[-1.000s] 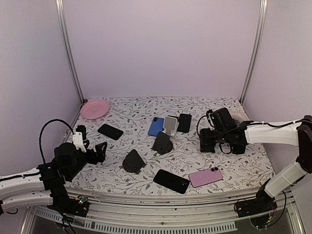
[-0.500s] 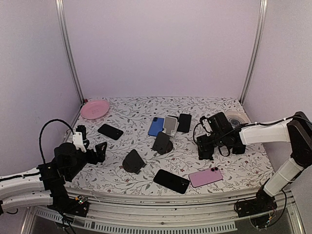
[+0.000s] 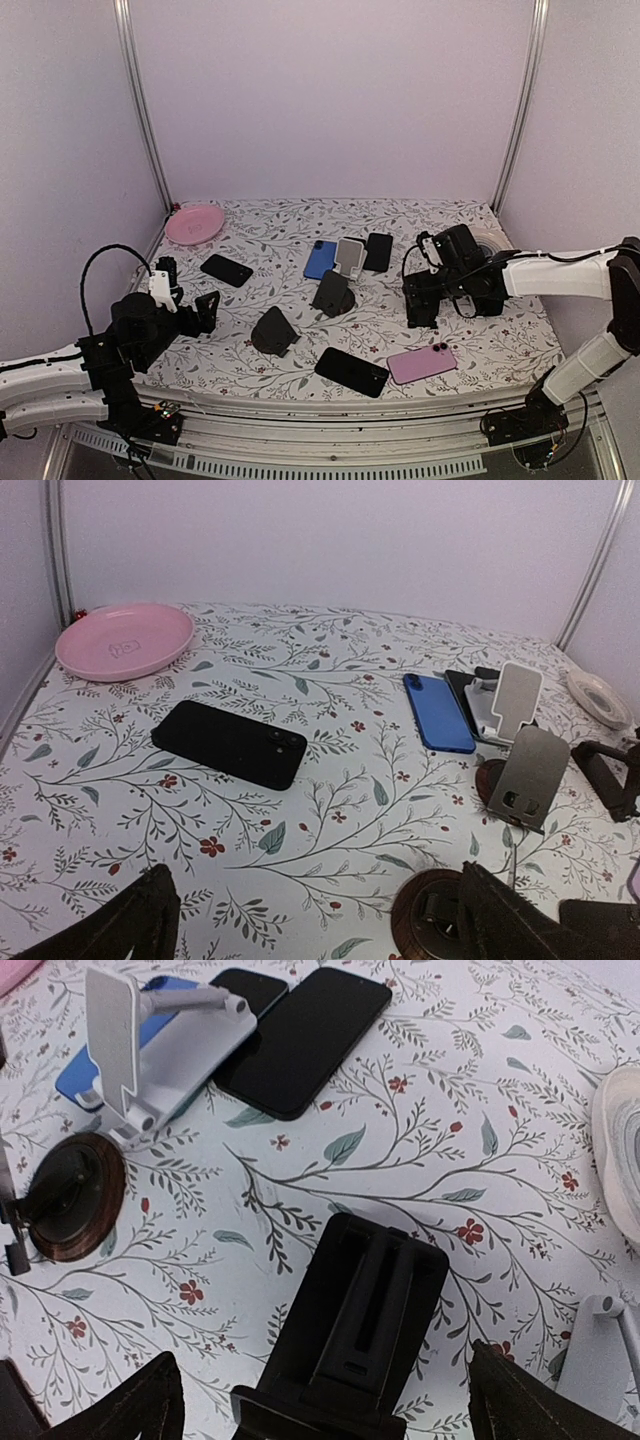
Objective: Place the phone on the phone stand
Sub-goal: Place the phone stand at the center of the board, then move the phone stand to the center of the board.
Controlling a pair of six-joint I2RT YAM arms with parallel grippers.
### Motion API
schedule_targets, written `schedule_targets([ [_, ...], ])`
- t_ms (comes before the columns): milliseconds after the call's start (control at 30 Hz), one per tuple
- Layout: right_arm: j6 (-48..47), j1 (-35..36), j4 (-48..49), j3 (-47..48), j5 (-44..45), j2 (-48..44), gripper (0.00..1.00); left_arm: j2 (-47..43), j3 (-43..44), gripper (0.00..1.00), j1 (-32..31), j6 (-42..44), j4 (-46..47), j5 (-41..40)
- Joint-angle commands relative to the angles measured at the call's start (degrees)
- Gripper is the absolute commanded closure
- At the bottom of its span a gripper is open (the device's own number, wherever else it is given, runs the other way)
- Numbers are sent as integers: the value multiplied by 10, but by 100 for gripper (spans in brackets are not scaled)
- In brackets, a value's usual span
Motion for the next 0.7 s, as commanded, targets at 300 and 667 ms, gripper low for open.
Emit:
schedule_targets([
  [300, 82, -2, -43, 1, 51, -205, 1, 8, 10, 3, 9, 3, 13, 2],
  [667, 155, -1, 16, -72, -166, -221, 1, 7, 10, 3, 10, 3, 13, 3],
])
